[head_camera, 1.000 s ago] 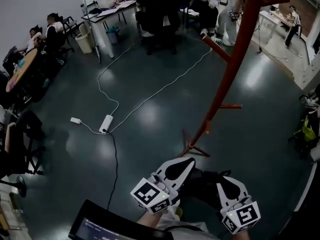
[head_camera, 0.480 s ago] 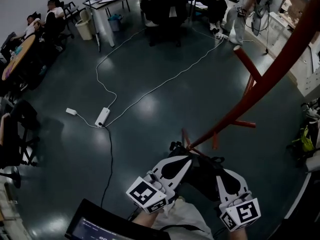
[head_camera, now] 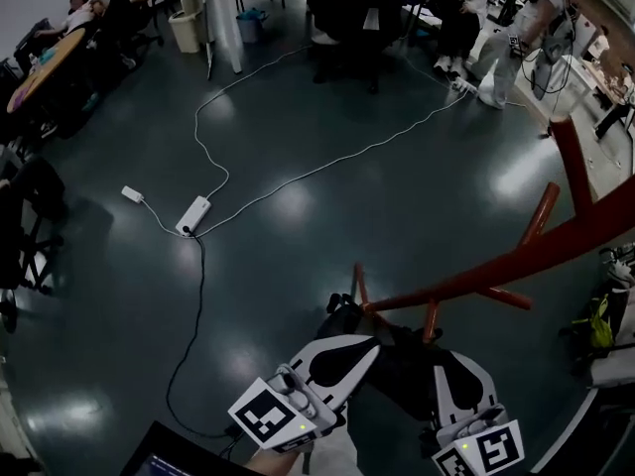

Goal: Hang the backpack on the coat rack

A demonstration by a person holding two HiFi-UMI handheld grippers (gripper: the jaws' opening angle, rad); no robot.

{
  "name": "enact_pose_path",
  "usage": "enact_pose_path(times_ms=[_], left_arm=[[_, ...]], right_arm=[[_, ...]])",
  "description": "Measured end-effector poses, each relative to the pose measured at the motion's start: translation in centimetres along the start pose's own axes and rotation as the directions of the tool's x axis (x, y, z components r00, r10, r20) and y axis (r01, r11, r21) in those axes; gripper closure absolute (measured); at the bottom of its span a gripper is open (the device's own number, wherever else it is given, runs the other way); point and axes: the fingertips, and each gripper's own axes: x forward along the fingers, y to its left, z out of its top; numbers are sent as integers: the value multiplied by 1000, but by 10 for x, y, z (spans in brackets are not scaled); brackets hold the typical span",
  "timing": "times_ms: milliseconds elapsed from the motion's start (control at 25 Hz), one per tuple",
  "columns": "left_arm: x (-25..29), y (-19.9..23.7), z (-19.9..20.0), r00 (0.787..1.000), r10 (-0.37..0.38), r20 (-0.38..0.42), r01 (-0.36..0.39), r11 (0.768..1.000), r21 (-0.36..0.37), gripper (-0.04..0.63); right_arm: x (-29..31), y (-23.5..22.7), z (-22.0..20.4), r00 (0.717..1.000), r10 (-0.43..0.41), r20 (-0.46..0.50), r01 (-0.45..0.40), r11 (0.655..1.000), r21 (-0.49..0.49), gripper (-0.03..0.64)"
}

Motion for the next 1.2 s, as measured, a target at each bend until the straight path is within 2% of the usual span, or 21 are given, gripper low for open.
enact_pose_path(times_ms=[200,400,800,1200], left_arm=[[-1,7,-28,999,17,-48,-20,998,-51,585],[-2,22,-33,999,46,-29,-47,998,-46,586],[0,35,-47,997,69,-24,-71,996,-62,586],[-2,40,-66,995,88,-50,-91,994,-61,585]], right_arm=[[19,-21,-3,1000,8,-20,-8,1000,13,574],[34,-34,-8,999,10,-41,-9,999,40,574],[41,-46,-30,995,20,-93,-17,1000,26,574],[42,-53,-39,995,-11,-99,5,998,-58,574]])
